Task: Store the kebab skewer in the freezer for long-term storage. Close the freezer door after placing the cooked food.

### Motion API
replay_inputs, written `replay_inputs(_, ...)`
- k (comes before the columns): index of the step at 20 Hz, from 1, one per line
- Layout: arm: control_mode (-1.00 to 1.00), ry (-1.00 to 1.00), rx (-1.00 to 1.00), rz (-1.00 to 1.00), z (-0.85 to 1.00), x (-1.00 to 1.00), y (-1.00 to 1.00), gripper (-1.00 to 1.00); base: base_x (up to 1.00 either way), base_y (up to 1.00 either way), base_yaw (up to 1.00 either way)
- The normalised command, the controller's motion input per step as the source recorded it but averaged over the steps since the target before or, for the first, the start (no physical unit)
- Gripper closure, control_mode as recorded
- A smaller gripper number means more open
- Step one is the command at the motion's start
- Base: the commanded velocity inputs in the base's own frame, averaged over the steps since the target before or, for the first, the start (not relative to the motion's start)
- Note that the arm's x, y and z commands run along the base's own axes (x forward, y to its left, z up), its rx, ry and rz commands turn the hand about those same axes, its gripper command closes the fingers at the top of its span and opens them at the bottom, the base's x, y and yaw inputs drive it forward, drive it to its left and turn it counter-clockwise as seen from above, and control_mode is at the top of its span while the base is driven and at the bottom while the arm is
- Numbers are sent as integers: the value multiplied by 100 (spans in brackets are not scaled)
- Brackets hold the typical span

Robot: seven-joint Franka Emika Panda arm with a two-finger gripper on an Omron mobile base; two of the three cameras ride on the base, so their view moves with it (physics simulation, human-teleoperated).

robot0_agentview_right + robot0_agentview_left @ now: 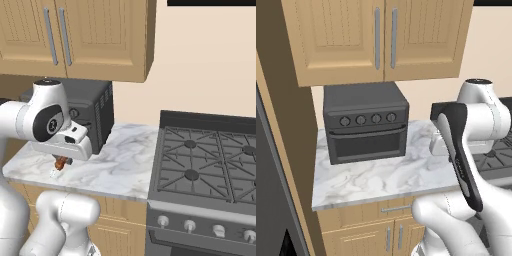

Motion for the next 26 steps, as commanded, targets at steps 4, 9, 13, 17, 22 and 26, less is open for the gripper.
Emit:
replay_inputs(4,-100,0,0,0,0,0,0,100,0,0,0)
replay_inputs(9,-100,0,0,0,0,0,0,100,0,0,0)
replay_inputs(13,-100,0,0,0,0,-29,0,100,0,0,0)
replay_inputs(17,-100,0,0,0,0,-59,0,100,0,0,0)
replay_inputs(22,-100,-3,0,0,0,-75,0,100,0,0,0)
replay_inputs(26,-100,-2,0,0,0,-68,0,100,0,0,0)
